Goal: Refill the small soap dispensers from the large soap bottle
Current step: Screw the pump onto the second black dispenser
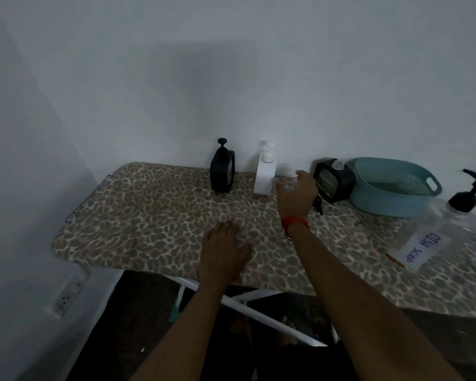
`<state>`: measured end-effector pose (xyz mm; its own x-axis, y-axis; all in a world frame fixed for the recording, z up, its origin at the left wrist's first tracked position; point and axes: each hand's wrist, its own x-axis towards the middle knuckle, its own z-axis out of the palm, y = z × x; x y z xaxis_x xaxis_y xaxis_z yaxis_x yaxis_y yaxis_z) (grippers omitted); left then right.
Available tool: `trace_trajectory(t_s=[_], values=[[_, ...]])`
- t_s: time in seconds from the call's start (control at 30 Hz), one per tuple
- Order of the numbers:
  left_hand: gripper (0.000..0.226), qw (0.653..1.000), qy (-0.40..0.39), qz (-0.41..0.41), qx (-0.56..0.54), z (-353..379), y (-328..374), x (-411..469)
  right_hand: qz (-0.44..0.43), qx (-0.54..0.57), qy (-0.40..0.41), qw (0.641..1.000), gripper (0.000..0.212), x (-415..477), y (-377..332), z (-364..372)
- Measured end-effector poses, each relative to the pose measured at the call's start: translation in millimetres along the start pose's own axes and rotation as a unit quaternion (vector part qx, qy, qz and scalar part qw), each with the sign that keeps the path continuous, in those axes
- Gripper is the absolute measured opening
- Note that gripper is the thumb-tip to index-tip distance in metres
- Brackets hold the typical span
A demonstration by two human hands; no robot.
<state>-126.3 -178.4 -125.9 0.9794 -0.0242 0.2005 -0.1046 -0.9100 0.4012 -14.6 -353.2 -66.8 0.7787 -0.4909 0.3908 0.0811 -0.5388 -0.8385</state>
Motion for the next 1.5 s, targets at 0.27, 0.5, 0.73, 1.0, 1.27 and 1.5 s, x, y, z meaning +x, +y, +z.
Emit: trace_trajectory(t_s=[0.27, 0.5, 0.73, 1.0, 1.27, 1.5], values=[[0.064, 1.0, 0.014, 0.007, 0.004, 3, -1, -2, 0.027, -0.16, 0.057, 0.985, 0.082, 53, 31, -83], [0.062, 0.999, 0.037, 0.017, -0.002, 4, -2, -3, 0.013, -0.328, -0.051, 0.943, 0.057, 79, 39, -78], [0.063, 0.999, 0.038, 0.016, -0.006, 9, -6, -1, -0.033, -0.413, -0.057, 0.909, 0.043, 98, 46, -87], [0.065, 1.0, 0.026, 0.005, -0.008, 6, -4, -1, -0.037, -0.266, -0.035, 0.963, 0.023, 93, 33, -96], [0.065, 1.0, 0.014, 0.003, -0.013, 1, -1, -2, -0.119, -0.05, 0.014, 0.991, 0.018, 70, -17, -122], [0.079, 0.999, -0.002, -0.009, -0.053, -4, 1, -3, -0.076, 0.029, -0.095, 0.992, 0.044, -12, -19, -105]])
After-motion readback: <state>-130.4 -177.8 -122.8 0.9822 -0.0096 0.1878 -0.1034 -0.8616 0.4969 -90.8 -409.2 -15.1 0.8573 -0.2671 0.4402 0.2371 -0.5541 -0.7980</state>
